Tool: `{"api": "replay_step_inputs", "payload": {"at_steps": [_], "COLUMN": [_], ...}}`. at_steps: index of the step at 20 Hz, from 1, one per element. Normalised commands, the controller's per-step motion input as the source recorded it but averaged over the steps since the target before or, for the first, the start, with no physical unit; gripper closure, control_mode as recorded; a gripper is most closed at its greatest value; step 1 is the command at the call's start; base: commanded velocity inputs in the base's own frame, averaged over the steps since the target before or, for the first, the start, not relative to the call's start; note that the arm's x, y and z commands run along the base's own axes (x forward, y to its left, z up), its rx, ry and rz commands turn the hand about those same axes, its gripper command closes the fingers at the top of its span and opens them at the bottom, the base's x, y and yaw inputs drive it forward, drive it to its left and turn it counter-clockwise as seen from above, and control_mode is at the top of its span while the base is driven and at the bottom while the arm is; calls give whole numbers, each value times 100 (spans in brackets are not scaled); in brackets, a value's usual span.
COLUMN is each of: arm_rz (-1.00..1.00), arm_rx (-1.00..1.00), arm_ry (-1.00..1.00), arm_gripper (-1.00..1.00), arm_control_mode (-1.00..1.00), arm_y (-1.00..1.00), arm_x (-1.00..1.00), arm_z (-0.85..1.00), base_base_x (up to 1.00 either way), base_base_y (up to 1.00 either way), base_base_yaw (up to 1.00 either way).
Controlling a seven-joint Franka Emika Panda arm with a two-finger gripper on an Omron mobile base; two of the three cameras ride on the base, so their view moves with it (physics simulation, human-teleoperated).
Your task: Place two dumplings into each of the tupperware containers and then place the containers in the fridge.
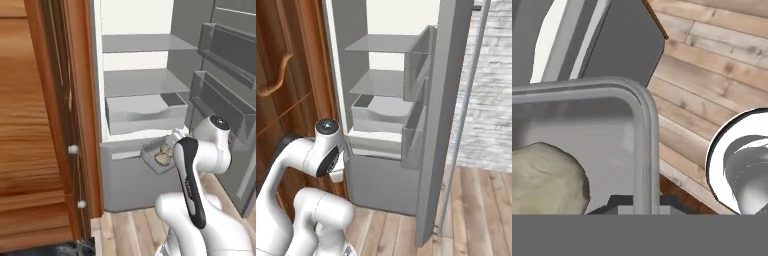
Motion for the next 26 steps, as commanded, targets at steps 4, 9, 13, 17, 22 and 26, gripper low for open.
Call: {"api": "replay_step_inputs", "payload": {"at_steps": [4, 9, 13, 17, 22, 26], "arm_rz": [0, 0, 0, 0, 0, 2], "arm_rx": [0, 0, 0, 0, 0, -2], "arm_ry": [0, 0, 0, 0, 0, 0], "arm_gripper": [100, 100, 100, 100, 100, 100], "arm_control_mode": [100, 100, 100, 100, 100, -100], "arm_y": [0, 0, 0, 0, 0, -12], "arm_x": [0, 0, 0, 0, 0, 0], "arm_z": [0, 0, 0, 0, 0, -4], "base_base_x": [100, 88, 46, 52, 72, 6], "base_base_y": [0, -2, -23, -25, -19, -7], "base_base_yaw": [0, 0, 3, 7, 10, 6]}}
